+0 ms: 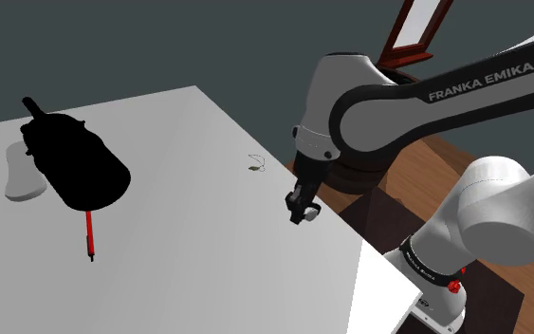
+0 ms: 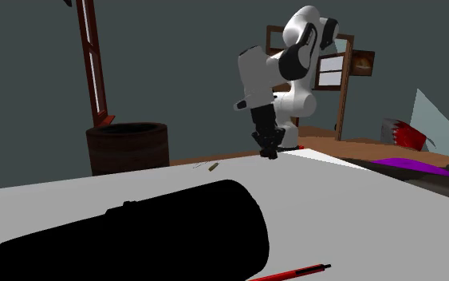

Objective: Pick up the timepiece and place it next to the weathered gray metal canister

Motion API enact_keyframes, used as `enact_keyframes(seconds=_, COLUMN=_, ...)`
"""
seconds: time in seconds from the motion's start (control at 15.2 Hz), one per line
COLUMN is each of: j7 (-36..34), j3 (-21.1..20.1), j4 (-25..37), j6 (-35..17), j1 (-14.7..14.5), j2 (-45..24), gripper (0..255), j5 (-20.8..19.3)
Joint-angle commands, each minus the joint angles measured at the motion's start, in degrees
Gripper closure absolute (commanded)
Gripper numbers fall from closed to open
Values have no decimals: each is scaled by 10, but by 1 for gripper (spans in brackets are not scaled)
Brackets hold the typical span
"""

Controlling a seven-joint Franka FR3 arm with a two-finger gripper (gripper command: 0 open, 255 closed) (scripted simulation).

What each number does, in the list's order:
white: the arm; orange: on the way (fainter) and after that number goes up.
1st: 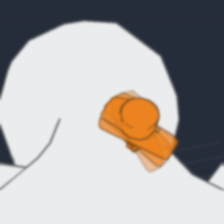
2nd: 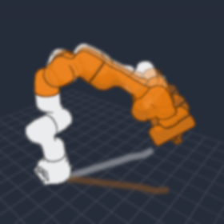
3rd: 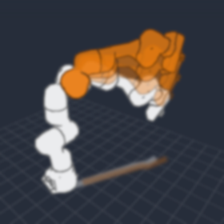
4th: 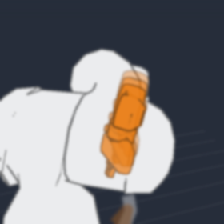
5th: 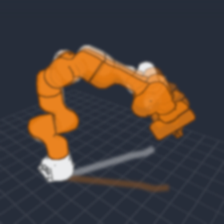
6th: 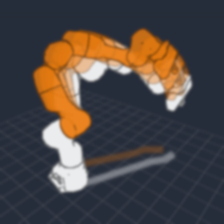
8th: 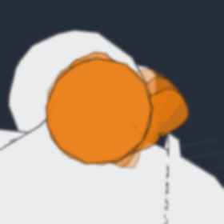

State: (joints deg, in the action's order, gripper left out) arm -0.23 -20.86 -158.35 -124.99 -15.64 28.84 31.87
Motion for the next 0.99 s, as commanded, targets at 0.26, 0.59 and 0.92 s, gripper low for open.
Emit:
enact_keyframes(seconds=0.26, j7=-15, j3=11, j4=23, j6=58, j1=4, j2=35, gripper=255, j5=-16)
enact_keyframes(seconds=0.59, j7=-27, j3=21, j4=47, j6=103, j1=7, j2=58, gripper=255, j5=-28)
enact_keyframes(seconds=0.92, j7=-39, j3=30, j4=74, j6=146, j1=9, j2=75, gripper=255, j5=-39)
